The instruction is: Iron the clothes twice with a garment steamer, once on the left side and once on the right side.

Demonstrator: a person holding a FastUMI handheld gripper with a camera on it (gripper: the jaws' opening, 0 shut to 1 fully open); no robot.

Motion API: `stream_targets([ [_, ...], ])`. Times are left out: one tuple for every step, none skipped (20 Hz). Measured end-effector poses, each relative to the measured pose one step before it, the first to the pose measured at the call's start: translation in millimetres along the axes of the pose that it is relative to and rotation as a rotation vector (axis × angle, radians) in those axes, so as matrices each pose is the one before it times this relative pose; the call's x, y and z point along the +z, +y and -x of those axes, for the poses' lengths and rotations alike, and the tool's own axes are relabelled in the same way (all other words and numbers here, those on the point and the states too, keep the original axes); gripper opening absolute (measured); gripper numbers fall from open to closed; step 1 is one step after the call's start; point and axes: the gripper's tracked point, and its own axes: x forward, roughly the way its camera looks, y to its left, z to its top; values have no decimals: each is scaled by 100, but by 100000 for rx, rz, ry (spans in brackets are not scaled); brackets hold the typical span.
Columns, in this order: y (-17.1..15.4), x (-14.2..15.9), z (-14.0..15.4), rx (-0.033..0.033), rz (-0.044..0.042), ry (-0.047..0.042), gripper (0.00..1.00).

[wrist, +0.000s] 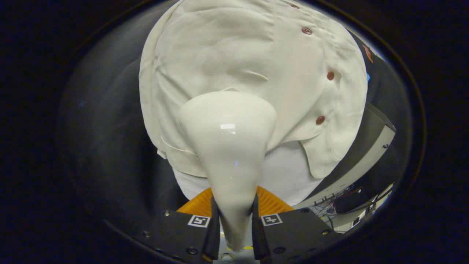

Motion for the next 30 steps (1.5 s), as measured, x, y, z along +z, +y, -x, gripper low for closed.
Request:
stream_targets([
  [-122,-291,12,712,1416,380,36],
  [-119,-86,143,1162,930,-975,36],
  [-220,120,471,929,-92,-1035,36],
  [-412,385,551,947,-599,-1326,36],
  [-502,657,915,931,-1022,-2055,36],
  [-775,606,1246,618,-788,-1916,36],
  [-780,921,1416,683,-640,-2499,36],
  [-819,1028,1509,772,-144,-2826,36],
  [-894,1283,1445,1396,899,-2787,36],
  [-899,1401,1221,1013,1645,-2337,36],
  [-908,1535,1325,420,547,-2242,36],
  [-1022,1835,1412,761,-356,-2867,36],
  [-909,1857,1196,471,-301,-2721,36],
  [-935,1691,1056,-43,274,-2478,35],
  [-942,1795,1029,17,-4,-2455,35],
  [-1019,1910,767,-112,-208,-2534,35],
  [-985,2086,672,-59,138,-2313,35],
  [-872,1786,381,118,52,-2199,35],
  [-751,1481,90,5,-78,-1770,35],
  [-519,1191,123,360,-645,-1087,35],
  [-410,1687,10,649,-844,-2725,35],
  [-316,1320,-135,60,-835,-970,35],
  [-253,1056,157,359,-640,-1496,35],
  [-100,963,102,885,-1237,-970,35],
  [-31,1142,-187,1315,-652,-613,35],
  [-78,982,-204,862,-386,46,35],
  [-93,1050,-228,522,-274,-405,35],
  [-321,920,-510,90,-107,-152,35],
  [-323,877,-453,-564,-100,-235,35],
  [-330,623,-470,-1201,67,-849,35],
])
